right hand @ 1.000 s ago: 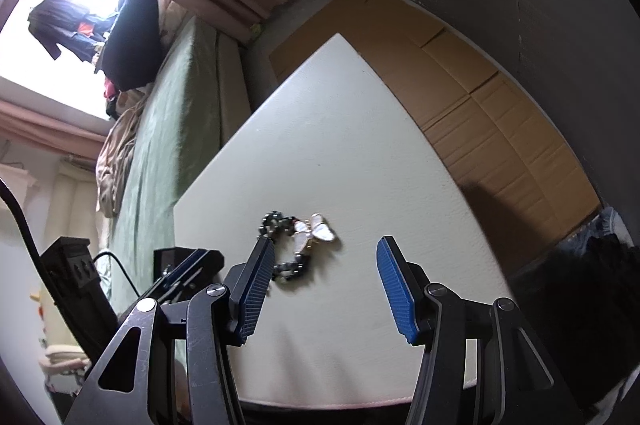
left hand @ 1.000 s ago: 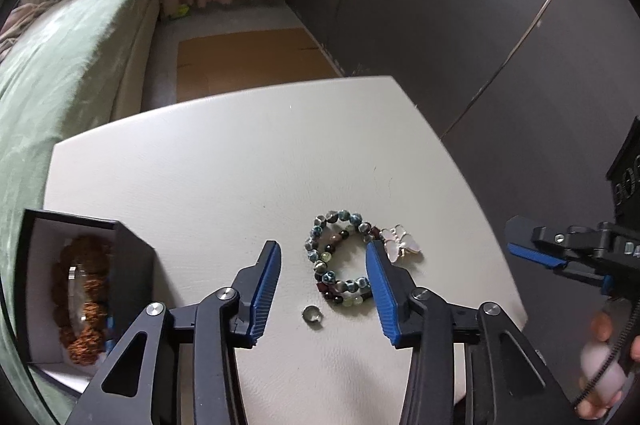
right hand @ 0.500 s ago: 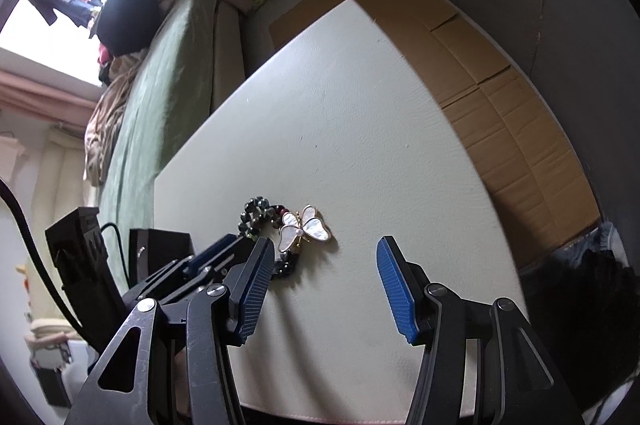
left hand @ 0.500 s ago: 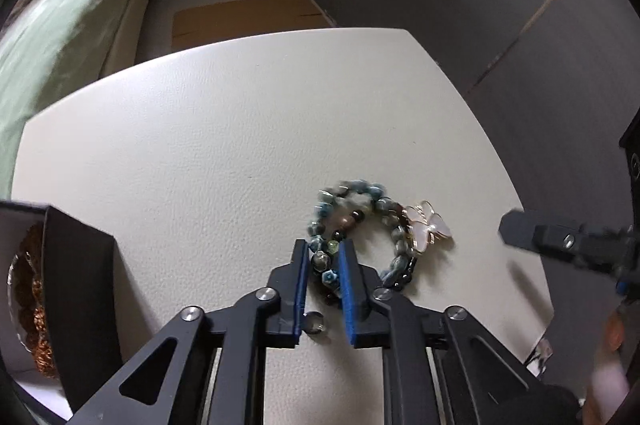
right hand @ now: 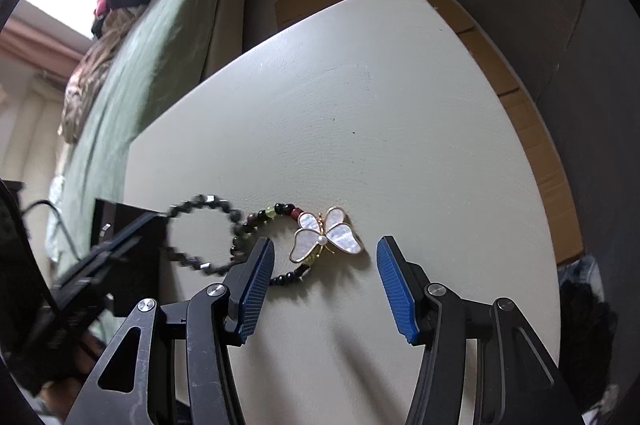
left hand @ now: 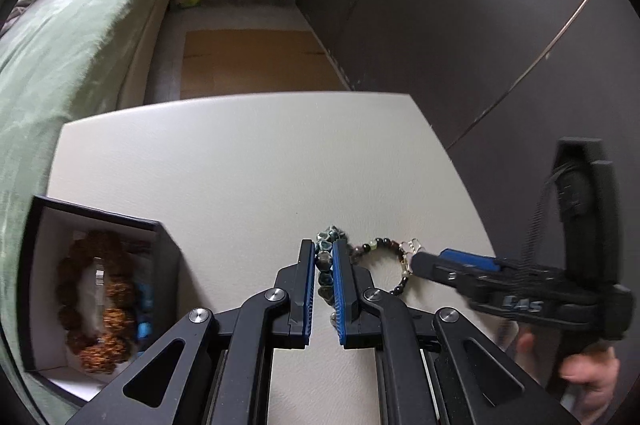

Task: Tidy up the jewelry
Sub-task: 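Carry the green bracelet to the box with left tool while right tool grasps butterfly bracelet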

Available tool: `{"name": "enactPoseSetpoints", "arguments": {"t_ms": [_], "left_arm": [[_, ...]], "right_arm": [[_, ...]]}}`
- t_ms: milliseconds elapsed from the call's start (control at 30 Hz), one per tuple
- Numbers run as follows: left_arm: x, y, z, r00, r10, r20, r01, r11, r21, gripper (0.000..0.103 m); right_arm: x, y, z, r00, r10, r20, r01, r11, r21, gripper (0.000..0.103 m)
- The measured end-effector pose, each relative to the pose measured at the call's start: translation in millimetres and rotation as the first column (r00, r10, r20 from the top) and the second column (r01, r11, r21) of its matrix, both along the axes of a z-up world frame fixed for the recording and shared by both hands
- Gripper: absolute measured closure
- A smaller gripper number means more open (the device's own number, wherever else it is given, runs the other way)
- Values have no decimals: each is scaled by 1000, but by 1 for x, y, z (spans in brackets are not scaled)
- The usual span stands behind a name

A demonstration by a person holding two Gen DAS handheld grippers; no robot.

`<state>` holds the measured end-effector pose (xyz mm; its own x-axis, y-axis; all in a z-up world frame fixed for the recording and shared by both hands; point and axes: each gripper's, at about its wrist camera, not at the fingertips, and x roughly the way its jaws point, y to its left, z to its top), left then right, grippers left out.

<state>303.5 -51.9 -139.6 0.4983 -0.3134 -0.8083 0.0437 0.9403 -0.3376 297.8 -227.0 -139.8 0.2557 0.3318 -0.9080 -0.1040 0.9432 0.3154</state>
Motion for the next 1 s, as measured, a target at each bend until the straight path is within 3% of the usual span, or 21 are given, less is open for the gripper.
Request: {"name": "enactPoseSetpoints", "arguments": {"t_ms": [200, 367, 467, 567, 633, 733, 1000], "left_arm": [[-5, 20, 12, 999, 31, 27, -31, 999, -18, 94], [-12, 35, 22, 998, 54, 46, -52, 998, -36, 94], [-16, 40, 27, 996, 62, 58, -59, 997, -43, 94], [-23, 46, 34, 995, 67, 71, -64, 997, -49, 94], [-28, 50, 38, 994, 72, 83, -67, 996, -54, 94], [-36, 57, 47, 992, 79, 103, -73, 995, -65, 94], [-57, 79, 67, 983, 111, 146, -99, 991, -90, 94]], "right_arm": [[2, 21, 1, 999, 43, 33, -38, 991, -130, 49], [-2, 39, 1, 993, 108, 56, -88, 954, -286, 49], [-3, 41, 2, 993, 108, 58, -83, 942, -325, 62], [-4, 32, 6, 997, 76, 32, -66, 967, -247, 66], [-7, 29, 14, 997, 65, 46, -54, 976, -212, 79], [-13, 23, 22, 998, 48, 43, -42, 989, -139, 80], [-29, 28, 31, 997, 25, 70, -19, 996, -90, 80]]}}
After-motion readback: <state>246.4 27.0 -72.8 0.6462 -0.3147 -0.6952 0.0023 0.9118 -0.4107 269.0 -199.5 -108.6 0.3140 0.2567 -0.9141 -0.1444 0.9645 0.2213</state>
